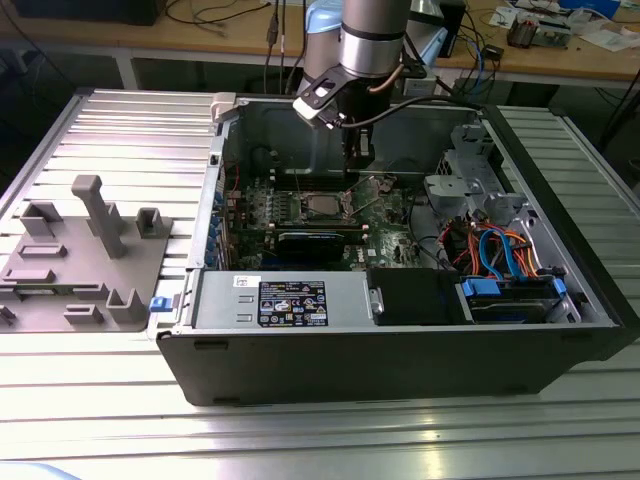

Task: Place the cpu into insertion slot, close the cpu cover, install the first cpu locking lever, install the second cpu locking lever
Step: 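Close the cpu cover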

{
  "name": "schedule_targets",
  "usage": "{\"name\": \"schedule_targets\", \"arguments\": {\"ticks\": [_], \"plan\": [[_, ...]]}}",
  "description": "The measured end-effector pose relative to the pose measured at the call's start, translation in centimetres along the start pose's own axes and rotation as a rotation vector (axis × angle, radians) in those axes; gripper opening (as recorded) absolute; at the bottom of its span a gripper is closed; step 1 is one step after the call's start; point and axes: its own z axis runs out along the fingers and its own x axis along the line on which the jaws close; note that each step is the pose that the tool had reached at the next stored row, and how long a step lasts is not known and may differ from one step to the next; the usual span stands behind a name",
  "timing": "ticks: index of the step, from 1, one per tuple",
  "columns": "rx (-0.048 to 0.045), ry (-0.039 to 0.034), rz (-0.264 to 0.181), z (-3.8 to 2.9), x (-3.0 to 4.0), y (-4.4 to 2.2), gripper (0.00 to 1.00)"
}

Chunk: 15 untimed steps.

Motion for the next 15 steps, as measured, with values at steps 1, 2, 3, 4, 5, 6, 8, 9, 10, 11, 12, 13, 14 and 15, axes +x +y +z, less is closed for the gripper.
{"name": "schedule_targets", "arguments": {"ticks": [1, 2, 3, 4, 5, 6, 8, 9, 10, 11, 12, 13, 14, 15], "plan": [[0.0, -0.0001, 0.0, 0.0, 0.0, 0.02, 0.11], [0.0, 0.0, 0.0, 0.0, 0.0, 0.02, 0.11], [0.0, -0.0001, 0.0, 0.0, 0.0, 0.02, 0.11], [0.0, -0.0001, 0.0, 0.0, 0.0, 0.02, 0.11], [0.0, 0.0, 0.0, 0.0, 0.0, 0.02, 0.11], [0.0, 0.0, 0.0, 0.0, 0.0, 0.02, 0.11], [0.0, 0.0, 0.0, 0.0, 0.0, 0.03, 0.11], [0.0, 0.0, 0.0, 0.0, 0.0, 0.08, 0.11], [0.0, 0.0, 0.0, 0.0, 0.0, 0.13, 0.11], [0.0, -0.0001, 0.0, 0.0, -0.01, 0.19, 0.11], [0.0, -0.0001, 0.0, 0.0, -0.01, 0.28, 0.11], [0.0, -0.0001, 0.0, 0.0, -0.01, 0.42, 0.11], [0.0, -0.0001, 0.0, 0.0, -0.01, 0.57, 0.11], [0.0, 0.0001, 0.0, 0.01, -0.02, 0.88, 0.11]]}}
